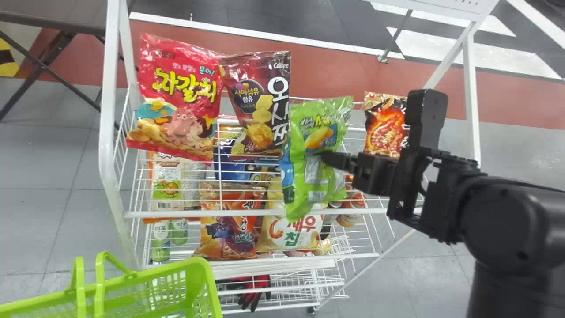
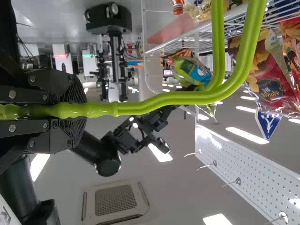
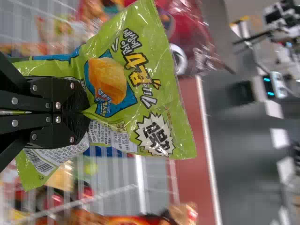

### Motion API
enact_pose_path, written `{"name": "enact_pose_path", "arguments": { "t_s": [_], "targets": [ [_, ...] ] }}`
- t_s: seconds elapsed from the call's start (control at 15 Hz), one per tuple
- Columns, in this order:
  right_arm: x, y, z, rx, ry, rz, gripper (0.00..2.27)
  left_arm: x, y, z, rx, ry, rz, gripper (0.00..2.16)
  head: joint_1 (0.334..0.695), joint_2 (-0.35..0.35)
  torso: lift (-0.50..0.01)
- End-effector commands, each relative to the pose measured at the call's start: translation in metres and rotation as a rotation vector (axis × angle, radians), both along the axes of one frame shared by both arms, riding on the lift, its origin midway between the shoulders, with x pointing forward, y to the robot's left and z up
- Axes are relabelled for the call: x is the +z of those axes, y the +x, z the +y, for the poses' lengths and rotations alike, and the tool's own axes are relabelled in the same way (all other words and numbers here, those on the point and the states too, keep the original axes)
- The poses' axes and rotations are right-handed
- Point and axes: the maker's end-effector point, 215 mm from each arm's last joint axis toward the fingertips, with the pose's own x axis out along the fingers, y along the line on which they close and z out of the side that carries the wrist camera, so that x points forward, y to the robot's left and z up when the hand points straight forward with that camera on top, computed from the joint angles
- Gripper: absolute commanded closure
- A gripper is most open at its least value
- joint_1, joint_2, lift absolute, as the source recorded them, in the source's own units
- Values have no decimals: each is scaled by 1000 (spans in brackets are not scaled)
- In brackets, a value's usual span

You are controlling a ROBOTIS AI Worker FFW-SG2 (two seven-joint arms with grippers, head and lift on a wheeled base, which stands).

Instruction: Hold basket handle with left hand then pick Gkobukchip with right hand and place into basket

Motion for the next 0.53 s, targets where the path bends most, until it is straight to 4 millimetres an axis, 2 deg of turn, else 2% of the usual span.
{"name": "enact_pose_path", "arguments": {
  "t_s": [0.0, 0.2, 0.47],
  "targets": [
    [10, -18, 32, 87, 66, -1, 2246, 1, 1, -1, -1, -2, -3, 2155, 695, -239, 0],
    [11, -43, 84, 209, 144, 12, 2246, 1, 1, -1, -1, -1, -3, 2155, 695, -185, 0],
    [1, -81, 149, 360, 228, 67, 2246, 1, 1, -1, -6, -2, 1, 2155, 695, -57, 0]
  ]
}}
